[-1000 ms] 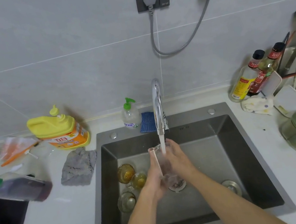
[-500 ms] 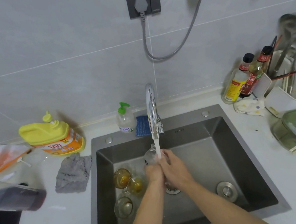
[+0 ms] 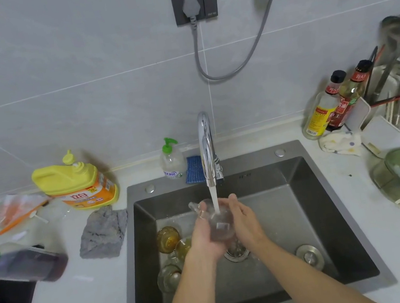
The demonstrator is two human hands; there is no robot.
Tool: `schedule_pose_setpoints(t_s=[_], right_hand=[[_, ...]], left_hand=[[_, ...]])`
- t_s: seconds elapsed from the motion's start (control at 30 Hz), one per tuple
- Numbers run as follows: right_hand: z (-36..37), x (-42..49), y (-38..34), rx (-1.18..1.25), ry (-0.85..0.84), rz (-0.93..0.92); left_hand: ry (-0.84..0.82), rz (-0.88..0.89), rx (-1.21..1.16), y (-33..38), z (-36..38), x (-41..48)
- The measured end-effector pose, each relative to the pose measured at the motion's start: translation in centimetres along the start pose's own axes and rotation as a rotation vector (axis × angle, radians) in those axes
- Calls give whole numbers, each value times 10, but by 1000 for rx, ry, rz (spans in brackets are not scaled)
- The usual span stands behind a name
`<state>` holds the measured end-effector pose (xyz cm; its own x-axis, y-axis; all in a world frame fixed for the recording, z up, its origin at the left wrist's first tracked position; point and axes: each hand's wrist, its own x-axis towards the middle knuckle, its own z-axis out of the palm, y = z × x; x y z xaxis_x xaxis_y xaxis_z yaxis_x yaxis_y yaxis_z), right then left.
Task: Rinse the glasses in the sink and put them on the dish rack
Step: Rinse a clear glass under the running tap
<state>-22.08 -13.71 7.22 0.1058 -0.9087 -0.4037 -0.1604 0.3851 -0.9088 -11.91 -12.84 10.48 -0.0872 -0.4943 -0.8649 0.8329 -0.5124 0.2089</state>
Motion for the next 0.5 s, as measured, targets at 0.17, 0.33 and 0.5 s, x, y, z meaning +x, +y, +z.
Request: schedule_pose_setpoints(t_s=[0.17, 0.33, 0.5], right_hand=[[3, 8, -17, -120, -114, 100], [3, 15, -11, 78, -108, 371], [0, 13, -4, 112, -126, 233]], left_hand=[[-79, 109, 338, -5, -14, 0], [-63, 348, 684, 1, -40, 17], [16, 523, 963, 4, -35, 12]])
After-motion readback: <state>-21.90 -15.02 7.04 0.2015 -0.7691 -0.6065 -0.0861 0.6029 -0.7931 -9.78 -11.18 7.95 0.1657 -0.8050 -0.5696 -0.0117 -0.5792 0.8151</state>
